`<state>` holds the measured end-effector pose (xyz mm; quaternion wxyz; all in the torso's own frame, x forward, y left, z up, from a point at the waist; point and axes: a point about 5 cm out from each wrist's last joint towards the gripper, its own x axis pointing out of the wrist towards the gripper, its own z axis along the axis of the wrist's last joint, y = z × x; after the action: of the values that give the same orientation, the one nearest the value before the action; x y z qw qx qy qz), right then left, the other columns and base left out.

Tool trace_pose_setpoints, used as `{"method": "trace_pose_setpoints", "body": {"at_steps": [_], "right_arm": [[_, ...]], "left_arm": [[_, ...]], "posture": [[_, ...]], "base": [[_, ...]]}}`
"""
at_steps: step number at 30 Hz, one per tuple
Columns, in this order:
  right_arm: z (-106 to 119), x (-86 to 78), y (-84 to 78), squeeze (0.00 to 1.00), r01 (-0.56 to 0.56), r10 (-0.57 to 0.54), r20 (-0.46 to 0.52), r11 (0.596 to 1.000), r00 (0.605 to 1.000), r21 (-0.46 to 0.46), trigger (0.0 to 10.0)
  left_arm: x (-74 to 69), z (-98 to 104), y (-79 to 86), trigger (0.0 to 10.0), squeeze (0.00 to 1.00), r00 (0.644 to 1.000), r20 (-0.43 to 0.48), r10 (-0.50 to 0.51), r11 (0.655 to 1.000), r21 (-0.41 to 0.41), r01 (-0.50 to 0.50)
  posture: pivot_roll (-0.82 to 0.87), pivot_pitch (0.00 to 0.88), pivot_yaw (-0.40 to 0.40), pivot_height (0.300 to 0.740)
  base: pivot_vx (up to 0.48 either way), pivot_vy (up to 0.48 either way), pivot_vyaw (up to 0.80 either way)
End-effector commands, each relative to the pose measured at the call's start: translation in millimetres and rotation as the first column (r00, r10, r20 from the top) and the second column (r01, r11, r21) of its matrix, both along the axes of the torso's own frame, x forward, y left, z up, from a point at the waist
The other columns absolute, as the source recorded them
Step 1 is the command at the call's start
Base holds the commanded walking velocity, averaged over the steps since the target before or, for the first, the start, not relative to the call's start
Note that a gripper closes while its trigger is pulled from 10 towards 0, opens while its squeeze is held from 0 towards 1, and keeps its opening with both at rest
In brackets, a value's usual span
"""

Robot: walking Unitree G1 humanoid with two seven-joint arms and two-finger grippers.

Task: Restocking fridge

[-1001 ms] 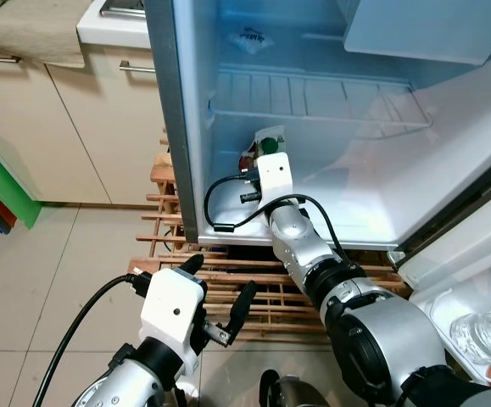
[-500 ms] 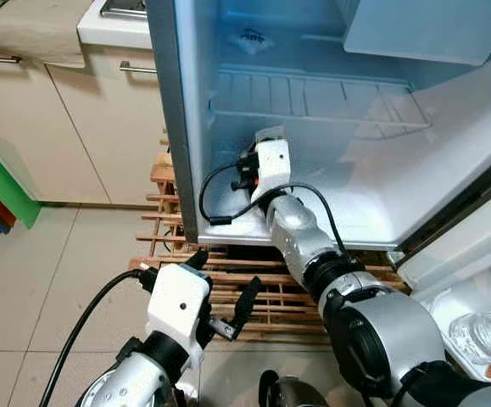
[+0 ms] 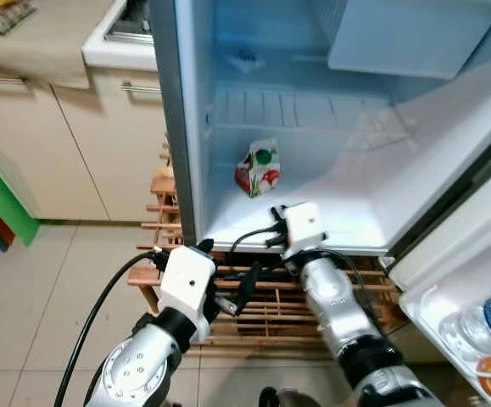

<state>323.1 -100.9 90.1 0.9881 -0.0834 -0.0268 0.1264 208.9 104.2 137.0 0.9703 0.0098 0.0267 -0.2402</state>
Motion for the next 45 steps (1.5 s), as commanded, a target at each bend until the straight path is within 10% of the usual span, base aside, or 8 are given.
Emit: {"method": "trace_pose_setpoints", "body": {"at_steps": [1, 12, 21, 32, 45], "right_arm": [[-2, -3.4, -7.5, 0.00, 0.026, -0.026, -0.008, 0.999, 1.000, -0.041, 10.0], [-1, -13.2, -43.5, 0.00, 0.144, -0.145, -0.001, 0.984, 0.989, -0.108, 10.0], [-2, -38.0, -52.8, 0.00, 0.099, -0.101, -0.018, 0.991, 0.995, -0.085, 10.0], [4, -41.4, -35.8, 0.00, 0.009, -0.012, -0.027, 0.996, 1.000, -0.084, 10.0], [5, -49.8, -17.7, 0.00, -0.106, 0.105, -0.027, 0.992, 0.994, -0.074, 10.0]], "left_arm": [[5.7, -2, 5.1, 10.0, 0.00, 1.000, 0.002, 0.008, 1.000, -0.008, -0.007], [-4.0, 13, 28.1, 10.0, 0.00, 0.999, 0.030, 0.019, 0.999, -0.040, -0.017], [53.5, -6, 45.5, 10.0, 0.00, 0.979, 0.012, 0.205, 0.978, 0.020, -0.206], [88.8, -14, 21.0, 10.0, 0.00, 0.991, 0.030, 0.127, 0.988, 0.083, -0.129], [132.1, -28, 39.9, 10.0, 0.00, 0.953, -0.009, 0.304, 0.948, 0.098, -0.302]], "posture": [[-0.08, 0.000, -0.033, 0.740], [-0.05, 0.000, -0.033, 0.740], [-0.11, 0.000, 0.011, 0.740], [-0.15, 0.000, 0.039, 0.702], [-0.17, 0.000, 0.048, 0.685]], "base": [[0.000, 0.000, 0.00], [0.000, 0.000, 0.00], [0.000, 0.000, 0.00], [0.000, 0.000, -0.32], [0.000, 0.000, -0.07]]}}
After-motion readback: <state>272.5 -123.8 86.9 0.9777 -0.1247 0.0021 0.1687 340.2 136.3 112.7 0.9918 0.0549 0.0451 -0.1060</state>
